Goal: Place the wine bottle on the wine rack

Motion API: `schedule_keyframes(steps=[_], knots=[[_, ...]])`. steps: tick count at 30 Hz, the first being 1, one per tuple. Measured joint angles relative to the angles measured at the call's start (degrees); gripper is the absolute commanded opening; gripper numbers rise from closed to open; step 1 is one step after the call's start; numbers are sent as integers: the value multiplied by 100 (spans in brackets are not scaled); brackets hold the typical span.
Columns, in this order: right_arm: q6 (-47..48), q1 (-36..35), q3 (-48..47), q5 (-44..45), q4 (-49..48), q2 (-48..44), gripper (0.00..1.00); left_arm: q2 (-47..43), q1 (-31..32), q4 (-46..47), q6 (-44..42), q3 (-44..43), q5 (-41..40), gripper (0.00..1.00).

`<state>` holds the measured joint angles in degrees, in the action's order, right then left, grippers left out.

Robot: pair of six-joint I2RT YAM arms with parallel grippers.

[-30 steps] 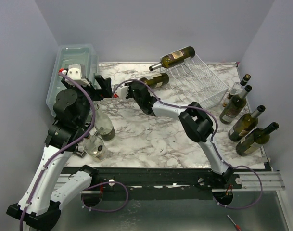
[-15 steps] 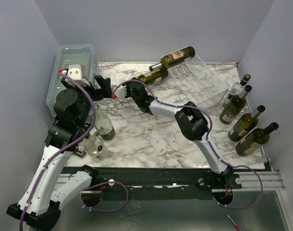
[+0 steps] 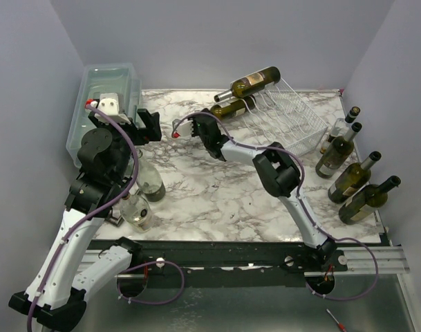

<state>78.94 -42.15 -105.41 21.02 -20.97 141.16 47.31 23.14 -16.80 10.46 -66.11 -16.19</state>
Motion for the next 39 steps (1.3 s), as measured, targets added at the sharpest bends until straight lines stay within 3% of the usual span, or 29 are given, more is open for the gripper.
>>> schedule_keyframes(steps=[26,39], knots=[[1379,793,-2,-245,-1023,828,1,70,61,2,0,2,2,99],[1381,1016,-26,-570,-1113,876,1,129,61,2,0,4,2,99]])
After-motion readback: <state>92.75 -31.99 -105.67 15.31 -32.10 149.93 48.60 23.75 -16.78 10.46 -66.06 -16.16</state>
